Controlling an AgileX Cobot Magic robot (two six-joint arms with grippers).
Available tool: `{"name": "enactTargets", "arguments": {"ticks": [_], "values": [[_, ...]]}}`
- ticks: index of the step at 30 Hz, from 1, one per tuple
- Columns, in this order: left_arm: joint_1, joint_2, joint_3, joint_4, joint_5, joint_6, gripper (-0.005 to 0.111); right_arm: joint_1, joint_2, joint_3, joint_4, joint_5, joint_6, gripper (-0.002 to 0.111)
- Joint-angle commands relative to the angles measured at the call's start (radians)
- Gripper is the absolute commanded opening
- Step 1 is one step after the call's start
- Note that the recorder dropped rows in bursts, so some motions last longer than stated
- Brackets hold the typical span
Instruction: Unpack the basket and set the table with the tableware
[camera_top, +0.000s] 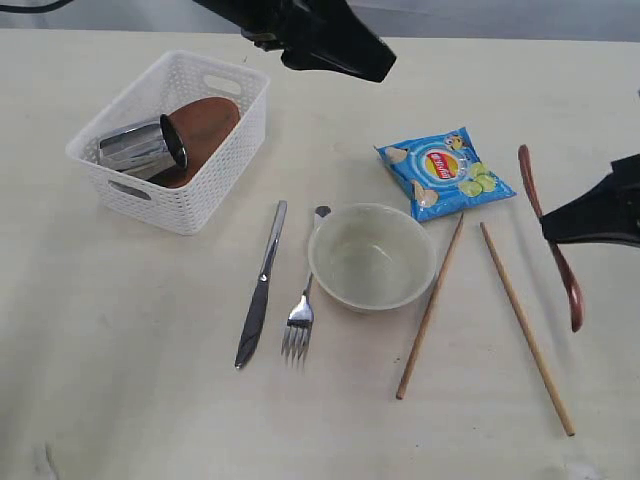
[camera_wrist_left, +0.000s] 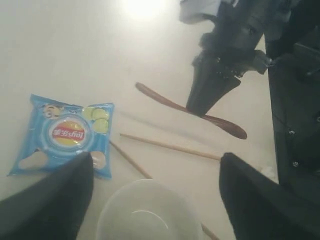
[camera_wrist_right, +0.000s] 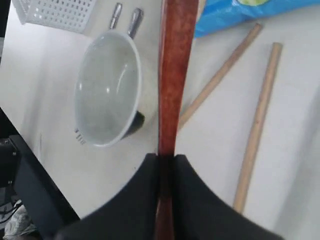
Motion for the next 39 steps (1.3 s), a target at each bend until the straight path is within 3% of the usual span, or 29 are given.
{"name": "enactTargets", "arguments": {"ticks": [1,11,23,39], "values": [[0.002,-0.003,0.001,0.003,0.003,-0.001,0.066,-0.05,0.115,-0.011,-0.014,0.023,-0.052,0.0],[0.002,-0.003,0.001,0.007,0.0,0.018,0.066,-0.028,0.23,-0.06,0.005,0.023,-0.013,0.0],[0.002,-0.003,0.001,0.011,0.0,0.015,0.066,0.087,0.235,-0.058,-0.106,-0.099,0.141,0.0],[0.002,-0.003,0.023,0.008,-0.049,0.023,0.066,0.087,0.22,-0.058,-0.155,-0.189,0.262,0.0]]}}
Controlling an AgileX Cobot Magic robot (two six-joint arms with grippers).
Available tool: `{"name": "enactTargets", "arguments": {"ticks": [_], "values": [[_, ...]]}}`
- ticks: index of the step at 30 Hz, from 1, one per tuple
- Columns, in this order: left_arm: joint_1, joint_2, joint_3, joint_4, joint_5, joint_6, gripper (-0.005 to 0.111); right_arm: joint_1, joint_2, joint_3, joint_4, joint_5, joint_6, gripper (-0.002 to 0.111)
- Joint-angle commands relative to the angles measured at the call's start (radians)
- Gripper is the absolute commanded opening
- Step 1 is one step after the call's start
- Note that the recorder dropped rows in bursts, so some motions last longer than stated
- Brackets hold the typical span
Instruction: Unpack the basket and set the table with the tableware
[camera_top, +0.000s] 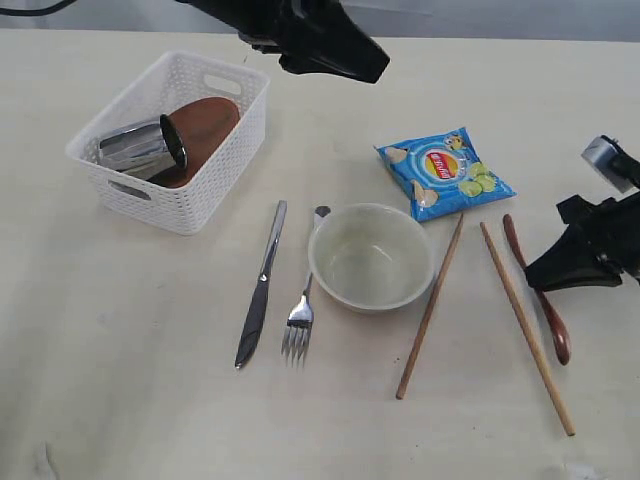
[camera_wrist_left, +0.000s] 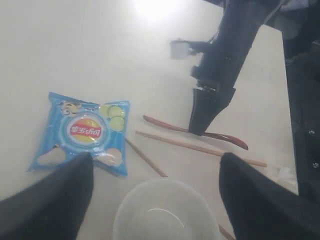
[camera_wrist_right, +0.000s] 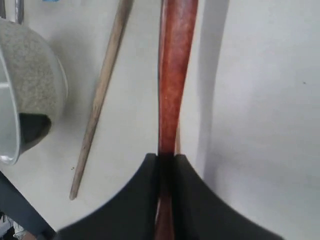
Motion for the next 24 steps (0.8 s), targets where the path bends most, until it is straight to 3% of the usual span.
{"name": "enactTargets", "arguments": {"ticks": [1,8,17,24], "values": [[0.002,-0.003,0.006,-0.001,0.003,0.004,0.066,0.003,-0.007,-0.003,-0.031,-0.025,0.036,0.0],[0.002,-0.003,0.006,-0.001,0.0,0.004,0.066,0.113,-0.007,-0.003,-0.127,-0.048,0.136,0.0],[0.002,-0.003,0.006,-0.007,0.006,0.004,0.066,0.228,-0.007,-0.003,-0.113,-0.105,0.159,0.0],[0.002,-0.003,0.006,-0.007,0.008,-0.006,0.066,0.243,-0.007,-0.015,-0.015,-0.129,0.162,0.0]]}}
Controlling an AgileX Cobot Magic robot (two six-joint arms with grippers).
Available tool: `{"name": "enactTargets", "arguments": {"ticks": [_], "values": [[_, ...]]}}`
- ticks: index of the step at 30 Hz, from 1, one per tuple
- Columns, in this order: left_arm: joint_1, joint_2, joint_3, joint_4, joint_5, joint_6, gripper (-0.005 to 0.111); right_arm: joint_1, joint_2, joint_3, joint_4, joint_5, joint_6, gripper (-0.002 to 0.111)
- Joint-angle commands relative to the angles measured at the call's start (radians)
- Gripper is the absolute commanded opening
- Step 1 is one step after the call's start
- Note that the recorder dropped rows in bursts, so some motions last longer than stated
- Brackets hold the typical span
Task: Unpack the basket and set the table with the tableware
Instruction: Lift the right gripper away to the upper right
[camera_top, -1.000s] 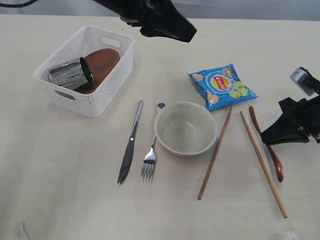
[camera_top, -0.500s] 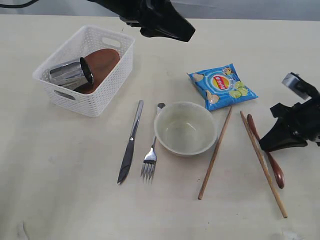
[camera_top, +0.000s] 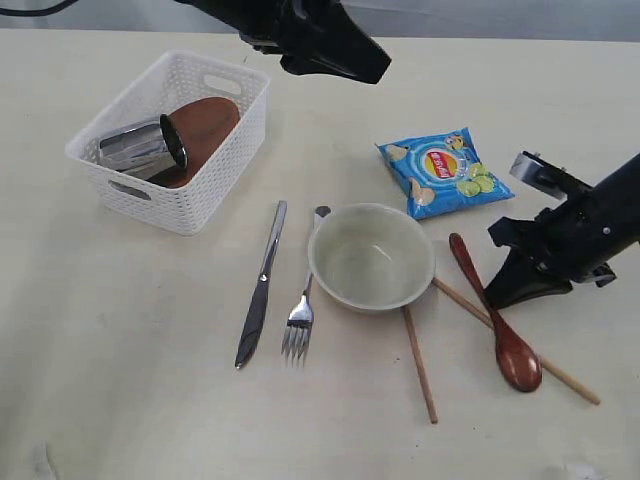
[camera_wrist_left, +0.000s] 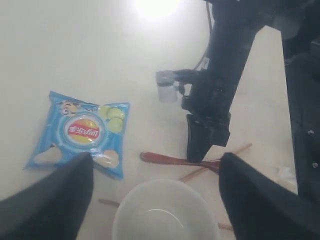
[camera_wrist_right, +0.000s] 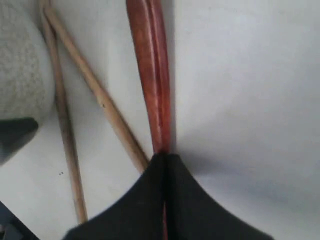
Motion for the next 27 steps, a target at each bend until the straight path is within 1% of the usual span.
{"name": "enactTargets", "arguments": {"ticks": [1,13,17,20,21,22,24,25,26,27], "values": [[0.002,-0.003,0.006,-0.007,0.008,-0.008,0.066,0.0,-0.006,-0.025,0.052,-0.008,0.004,0.0],[0.002,-0.003,0.006,-0.007,0.008,-0.006,0.066,0.0,-0.017,-0.049,0.051,0.046,0.002,0.0],[0.002,-0.003,0.006,-0.007,0.008,-0.006,0.066,0.0,-0.08,-0.049,0.045,0.097,-0.033,0.0],[0.002,-0.003,0.006,-0.007,0.008,-0.006,0.066,0.014,-0.17,-0.049,-0.034,0.059,0.041,0.0],[0.002,-0.003,0.006,-0.004,0.008,-0.003,0.066,0.031,-0.197,-0.047,-0.09,0.031,0.082,0.0],[0.002,-0.003,0.006,-0.002,0.008,-0.003,0.066,0.061,-0.231,-0.042,-0.172,-0.03,0.175,0.0],[0.002,-0.003,0.006,0.004,0.008,-0.001,0.066,0.163,-0.295,-0.032,-0.361,-0.134,0.35,0.0],[0.002,-0.003,0.006,0.028,0.008,-0.001,0.066,0.283,-0.347,-0.018,-0.563,-0.205,0.547,0.0],[0.002,-0.003,0.006,0.041,0.008,-0.001,0.066,0.329,-0.364,-0.016,-0.636,-0.22,0.633,0.0],[0.002,-0.003,0.006,0.077,0.008,-0.013,0.066,0.427,-0.397,-0.015,-0.765,-0.25,0.767,0.0]]}}
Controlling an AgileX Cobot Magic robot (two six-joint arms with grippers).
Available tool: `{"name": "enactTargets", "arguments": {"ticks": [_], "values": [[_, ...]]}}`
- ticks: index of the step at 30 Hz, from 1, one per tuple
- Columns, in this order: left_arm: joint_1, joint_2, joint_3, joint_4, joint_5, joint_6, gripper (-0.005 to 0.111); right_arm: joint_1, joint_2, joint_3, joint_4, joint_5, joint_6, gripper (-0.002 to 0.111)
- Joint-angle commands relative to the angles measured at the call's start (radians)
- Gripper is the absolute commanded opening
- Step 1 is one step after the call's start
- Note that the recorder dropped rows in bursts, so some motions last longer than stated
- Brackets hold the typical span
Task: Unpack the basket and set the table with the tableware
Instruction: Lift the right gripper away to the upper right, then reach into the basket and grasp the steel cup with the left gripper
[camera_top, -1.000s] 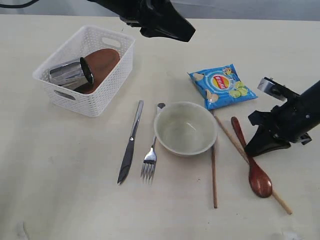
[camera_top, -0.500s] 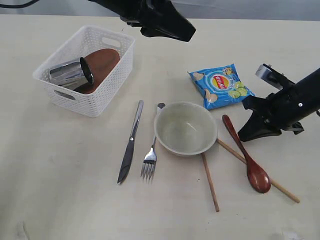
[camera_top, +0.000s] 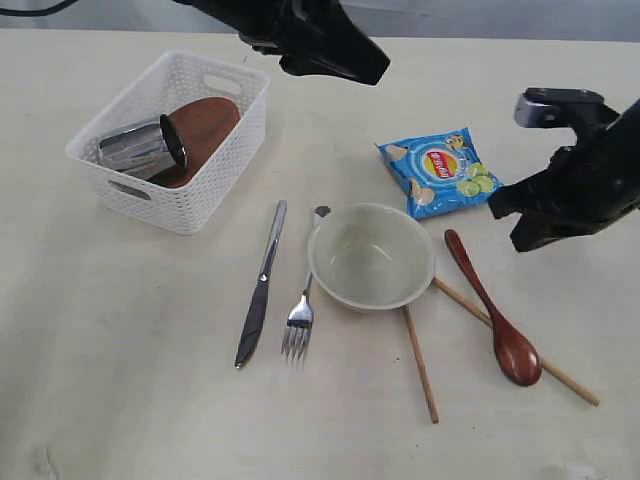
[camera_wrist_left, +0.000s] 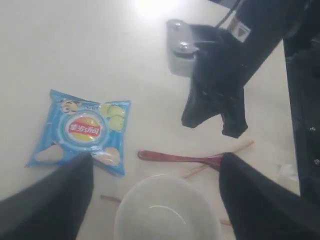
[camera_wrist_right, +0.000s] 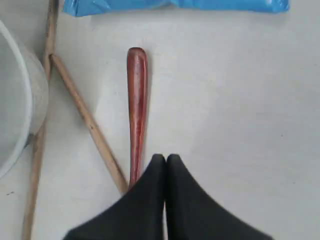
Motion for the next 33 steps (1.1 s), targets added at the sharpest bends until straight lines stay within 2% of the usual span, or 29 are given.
{"name": "enactTargets", "arguments": {"ticks": [1,3,5,7,8,9,11,13,14,16,21,25,28,30,33], "values": [[0.002,-0.005,0.006,0.08,0.006,-0.023,0.066,0.256,-0.107,0.017,-0.399,-0.118,0.404,0.0],[0.002,-0.016,0.006,0.159,-0.018,-0.07,0.066,0.292,-0.138,0.002,-0.404,-0.161,0.445,0.0],[0.004,-0.031,0.006,0.42,-0.094,-0.287,0.066,0.289,-0.145,-0.038,-0.413,-0.194,0.443,0.017],[0.03,-0.035,0.006,0.631,-0.113,-0.482,0.066,0.289,-0.145,-0.063,-0.427,-0.293,0.443,0.04],[0.051,-0.035,0.006,0.699,-0.117,-0.57,0.066,0.289,-0.145,-0.078,-0.427,-0.345,0.443,0.046],[0.086,-0.035,0.006,0.776,-0.124,-0.659,0.066,0.289,-0.145,-0.096,-0.434,-0.384,0.443,0.05],[0.159,-0.035,0.006,0.847,-0.143,-0.763,0.066,0.289,-0.145,-0.117,-0.466,-0.437,0.443,0.049],[0.224,-0.03,0.006,0.848,-0.164,-0.732,0.066,0.289,-0.145,-0.128,-0.493,-0.467,0.443,0.049],[0.234,-0.026,0.006,0.848,-0.15,-0.668,0.067,0.289,-0.145,-0.131,-0.505,-0.472,0.443,0.049],[0.235,-0.011,0.006,0.851,-0.109,-0.583,0.067,0.289,-0.145,-0.141,-0.53,-0.472,0.441,0.049],[0.235,0.033,0.006,0.775,-0.085,-0.588,0.066,0.289,-0.145,-0.146,-0.553,-0.474,0.431,0.049],[0.235,0.057,0.006,0.772,-0.086,-0.787,0.066,0.289,-0.145,-0.146,-0.553,-0.479,0.427,0.049],[0.224,0.058,0.006,0.783,-0.075,-0.94,0.059,0.289,-0.145,-0.146,-0.553,-0.536,0.423,0.049],[0.194,0.058,0.006,0.8,-0.068,-0.98,0.052,0.289,-0.145,-0.146,-0.553,-0.556,0.423,0.049],[0.13,0.058,0.006,0.854,-0.066,-1.005,0.051,0.289,-0.145,-0.146,-0.553,-0.561,0.423,0.049]]}}
